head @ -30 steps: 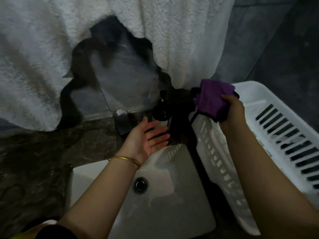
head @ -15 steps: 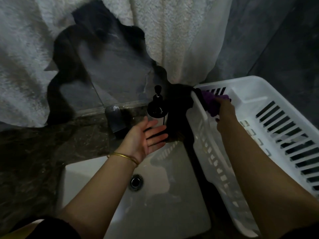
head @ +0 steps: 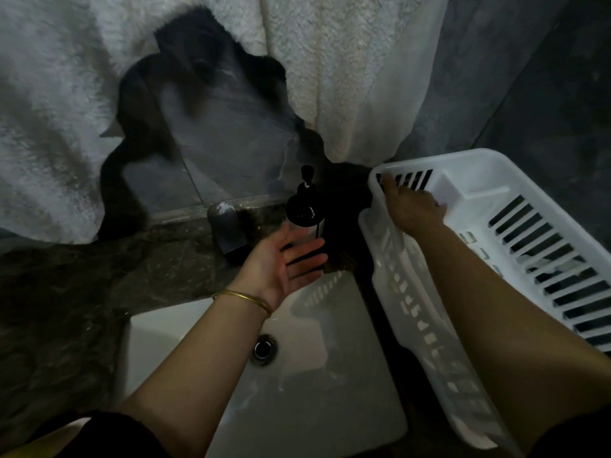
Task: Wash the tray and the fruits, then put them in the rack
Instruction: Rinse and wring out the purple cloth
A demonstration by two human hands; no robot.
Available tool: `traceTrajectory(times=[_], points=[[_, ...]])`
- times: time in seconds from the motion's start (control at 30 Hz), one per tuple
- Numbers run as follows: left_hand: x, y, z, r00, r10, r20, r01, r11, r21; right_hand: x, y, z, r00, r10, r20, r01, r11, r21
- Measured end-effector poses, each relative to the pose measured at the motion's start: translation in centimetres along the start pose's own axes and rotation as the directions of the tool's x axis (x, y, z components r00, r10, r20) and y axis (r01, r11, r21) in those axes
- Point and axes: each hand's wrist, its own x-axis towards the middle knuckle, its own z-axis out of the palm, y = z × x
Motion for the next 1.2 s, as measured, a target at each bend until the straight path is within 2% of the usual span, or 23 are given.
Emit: traceTrajectory(times=[0.07,0.13,0.23,0.3,0.33,0.4,0.43,0.47,0.5,0.53,0.57,0.6,0.63,0.67,0.7,0.87,1.0,1.03,1.07,1.1,1.13,1.17,1.2], points=[[-0.4,-0.1,-0.4,1.0,0.003,-0.004,-0.003,1.0,-0.003,0.0,-0.5,-0.3,0.991,0.086,-0.104,-0.076,0.993,0.092],[-0.6,-0.1,-0.6,1.0,-0.003,-0.017,0.003,1.0,0.0,-0.9,-1.7,-0.8,0.929,0.112,-0.352,-0.08,0.991,0.103],[-1.3,0.0,-1.6,0.999,-0.013,-0.032,0.014,1.0,0.023,-4.0,-4.6,-1.8,0.888,-0.032,-0.459,0.186,0.937,0.296],[-1.9,0.0,-2.8,0.999,-0.024,-0.031,0.025,0.998,0.052,-6.4,-6.0,-2.3,0.944,-0.095,-0.317,0.28,0.74,0.612],[-2.3,-0.1,-3.5,0.999,-0.034,-0.033,0.037,0.997,0.073,-7.9,-6.8,-2.4,0.969,-0.145,-0.2,0.247,0.582,0.775],[-3.3,-0.6,-5.1,0.996,-0.083,-0.032,0.086,0.987,0.134,-10.2,-8.0,-1.2,0.963,-0.268,0.034,0.041,0.268,0.963],[-3.9,-1.0,-6.0,0.993,-0.117,-0.027,0.12,0.979,0.165,-11.1,-8.5,0.2,0.941,-0.314,0.124,-0.069,0.182,0.981],[-4.3,-1.5,-6.7,0.989,-0.147,-0.024,0.149,0.971,0.189,-11.8,-8.9,1.9,0.921,-0.333,0.202,-0.15,0.174,0.973],[-4.8,-2.0,-7.5,0.986,-0.166,-0.032,0.169,0.965,0.201,-12.2,-9.4,3.9,0.906,-0.32,0.278,-0.2,0.255,0.946],[-5.2,-2.6,-8.3,0.984,-0.17,-0.053,0.178,0.963,0.203,-12.5,-9.7,6.1,0.889,-0.292,0.353,-0.206,0.435,0.877],[-5.6,-3.1,-9.0,0.982,-0.167,-0.083,0.181,0.963,0.198,-12.9,-10.0,8.0,0.852,-0.274,0.447,-0.125,0.722,0.681],[-6.0,-3.6,-9.8,0.98,-0.16,-0.115,0.182,0.961,0.209,-13.5,-10.1,10.2,0.811,-0.244,0.532,0.073,0.944,0.321],[-6.4,-4.0,-10.6,0.977,-0.156,-0.146,0.189,0.95,0.25,-14.3,-10.4,11.9,0.777,-0.22,0.589,0.275,0.961,-0.005],[-6.7,-4.4,-11.2,0.973,-0.155,-0.171,0.204,0.924,0.322,-14.9,-10.6,13.0,0.758,-0.253,0.6,0.406,0.904,-0.132],[-7.1,-4.6,-11.8,0.969,-0.158,-0.192,0.221,0.899,0.378,-15.5,-11.1,13.5,0.747,-0.293,0.597,0.443,0.889,-0.118],[-8.1,-4.7,-14.1,0.933,-0.11,-0.341,0.213,0.936,0.28,-16.3,-13.7,12.9,0.697,-0.438,0.567,0.404,0.894,0.193],[-8.9,-4.9,-15.5,0.925,-0.121,-0.361,0.178,0.975,0.129,-17.2,-14.9,11.7,0.62,-0.508,0.598,0.066,0.794,0.605],[-8.9,-5.1,-15.7,0.924,-0.121,-0.363,0.157,0.985,0.071,-17.4,-15.0,11.8,0.613,-0.496,0.614,-0.069,0.741,0.668],[-8.9,-5.4,-15.9,0.918,-0.124,-0.378,0.142,0.99,0.022,-17.4,-14.8,12.5,0.621,-0.482,0.619,-0.066,0.754,0.654],[-9.0,-5.7,-16.0,0.906,-0.13,-0.402,0.137,0.991,-0.013,-17.4,-14.6,13.4,0.628,-0.443,0.64,0.045,0.841,0.538],[-9.0,-6.1,-16.2,0.894,-0.133,-0.428,0.144,0.99,-0.007,-17.6,-14.5,14.3,0.603,-0.394,0.693,0.297,0.918,0.263],[-9.1,-6.4,-16.3,0.887,-0.13,-0.443,0.162,0.986,0.035,-17.7,-14.2,15.7,0.635,-0.265,0.725,0.445,0.894,-0.062],[-9.2,-6.9,-16.4,0.887,-0.13,-0.444,0.189,0.978,0.091,-17.9,-14.1,16.6,0.697,-0.221,0.682,0.512,0.819,-0.259]])
